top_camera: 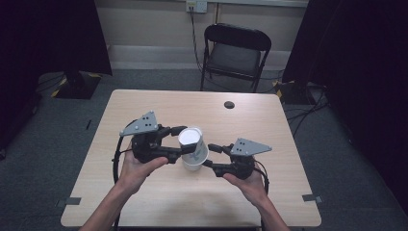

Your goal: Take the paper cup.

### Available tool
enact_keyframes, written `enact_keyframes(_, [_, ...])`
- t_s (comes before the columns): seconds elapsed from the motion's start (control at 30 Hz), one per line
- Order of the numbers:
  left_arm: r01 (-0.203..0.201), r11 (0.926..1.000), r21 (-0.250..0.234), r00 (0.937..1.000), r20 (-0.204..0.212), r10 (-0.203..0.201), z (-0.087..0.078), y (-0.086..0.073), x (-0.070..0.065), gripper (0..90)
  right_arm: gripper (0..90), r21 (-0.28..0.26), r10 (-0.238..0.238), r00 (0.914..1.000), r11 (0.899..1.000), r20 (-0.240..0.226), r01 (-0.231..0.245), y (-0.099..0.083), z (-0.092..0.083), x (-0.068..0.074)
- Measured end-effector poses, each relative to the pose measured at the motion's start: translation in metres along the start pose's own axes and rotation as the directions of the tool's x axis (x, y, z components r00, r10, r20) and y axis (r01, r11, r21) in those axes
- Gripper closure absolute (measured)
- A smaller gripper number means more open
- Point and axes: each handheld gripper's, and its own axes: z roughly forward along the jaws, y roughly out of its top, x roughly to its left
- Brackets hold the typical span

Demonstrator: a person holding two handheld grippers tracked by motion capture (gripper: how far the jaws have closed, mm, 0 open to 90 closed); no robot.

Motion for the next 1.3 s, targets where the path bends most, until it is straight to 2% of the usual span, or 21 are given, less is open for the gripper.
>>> enact_keyframes(0.2, [0.022, 0.9997, -0.011, 0.9997, 0.014, -0.022, 0.001, -0.002, 0.002, 35.5, 48.4, -0.033, -0.002, 1.0000, 0.999, -0.007, 0.002, 0.001, -0.004, 0.001])
enact_keyframes(0.3, [0.051, 0.9984, -0.022, 0.9984, 0.027, -0.051, 0.001, -0.004, 0.005, 35.4, 48.7, -0.036, -0.008, 1.0000, 0.999, -0.006, 0.007, 0.000, -0.005, 0.001])
enact_keyframes(0.5, [0.112, 0.9930, -0.035, 0.9925, 0.052, -0.110, 0.001, -0.009, 0.009, 35.4, 49.9, -0.061, -0.015, 0.9999, 0.998, -0.006, 0.014, -0.001, -0.006, 0.001])
enact_keyframes(0.63, [0.135, 0.9903, -0.035, 0.9893, 0.061, -0.132, 0.001, -0.011, 0.012, 35.5, 50.8, -0.073, -0.021, 0.9998, 0.997, -0.002, 0.021, 0.000, -0.008, 0.002])
enact_keyframes(1.07, [0.173, 0.9846, -0.026, 0.9807, 0.097, -0.170, 0.006, -0.015, 0.014, 35.4, 52.4, -0.104, -0.026, 0.9996, 0.994, 0.005, 0.027, 0.001, -0.010, 0.002])
enact_keyframes(1.2, [0.193, 0.9809, -0.024, 0.9753, 0.114, -0.189, 0.008, -0.017, 0.015, 35.3, 54.6, -0.111, -0.030, 0.9995, 0.993, 0.010, 0.031, 0.001, -0.011, 0.002])
enact_keyframes(1.3, [0.189, 0.9818, -0.018, 0.9760, 0.113, -0.186, 0.009, -0.017, 0.015, 35.3, 56.9, -0.108, -0.027, 0.9995, 0.994, 0.015, 0.029, 0.001, -0.011, 0.001])
